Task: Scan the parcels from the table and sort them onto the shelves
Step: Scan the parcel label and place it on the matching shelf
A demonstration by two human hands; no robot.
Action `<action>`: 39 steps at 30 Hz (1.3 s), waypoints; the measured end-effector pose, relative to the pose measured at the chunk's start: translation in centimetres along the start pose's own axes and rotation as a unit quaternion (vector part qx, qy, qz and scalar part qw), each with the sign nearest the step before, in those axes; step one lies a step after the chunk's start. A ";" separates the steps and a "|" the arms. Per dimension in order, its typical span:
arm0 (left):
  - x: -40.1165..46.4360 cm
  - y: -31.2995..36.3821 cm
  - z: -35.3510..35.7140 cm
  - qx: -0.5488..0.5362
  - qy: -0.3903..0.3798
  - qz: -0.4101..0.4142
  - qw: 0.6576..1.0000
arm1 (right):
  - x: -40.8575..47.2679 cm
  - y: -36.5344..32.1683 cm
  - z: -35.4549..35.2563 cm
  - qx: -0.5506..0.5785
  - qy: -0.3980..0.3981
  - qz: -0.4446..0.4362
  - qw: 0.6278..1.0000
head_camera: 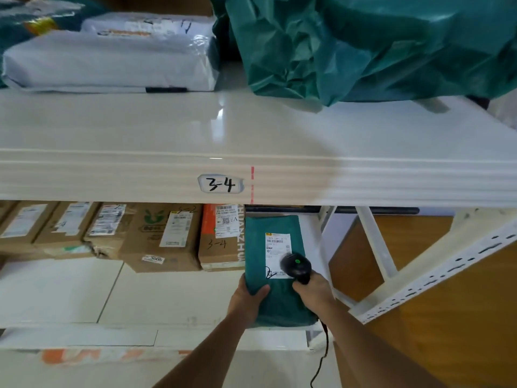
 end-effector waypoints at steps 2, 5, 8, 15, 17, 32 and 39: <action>0.8 -0.1 -0.2 0.008 0.003 -0.015 1.000 | 0.9 -0.2 0.2 -0.004 0.005 -0.003 1.000; 2.1 -0.6 -0.3 0.001 -0.001 -0.072 0.997 | 2.1 -0.2 0.5 -0.010 0.018 -0.007 1.000; 3.3 -0.8 -0.2 -0.012 -0.013 -0.111 0.994 | 2.9 -0.1 0.6 -0.014 0.031 -0.014 0.999; 6.3 -0.7 -0.6 -0.014 -0.014 -0.134 0.991 | 4.8 -1.1 1.0 -0.020 0.046 -0.032 0.998; 6.8 -0.6 -0.8 -0.025 -0.014 -0.143 0.989 | 5.3 -1.5 1.1 -0.022 0.048 -0.033 0.998; 10.6 -1.3 -0.7 -0.135 0.020 -0.189 0.972 | 8.7 -2.8 1.8 -0.026 0.046 -0.031 0.998; 10.4 -0.9 -0.9 -0.142 0.023 -0.180 0.973 | 8.6 -2.8 1.9 -0.027 0.046 -0.030 0.998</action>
Point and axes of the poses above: each hand's wrist, its own x-axis towards the middle knuckle, its own z-axis out of the palm, y = z × x, the point moved 7 cm from there along x, towards the middle knuckle, and after that the axes turned 15 degrees about x, right-handed, at the moved point
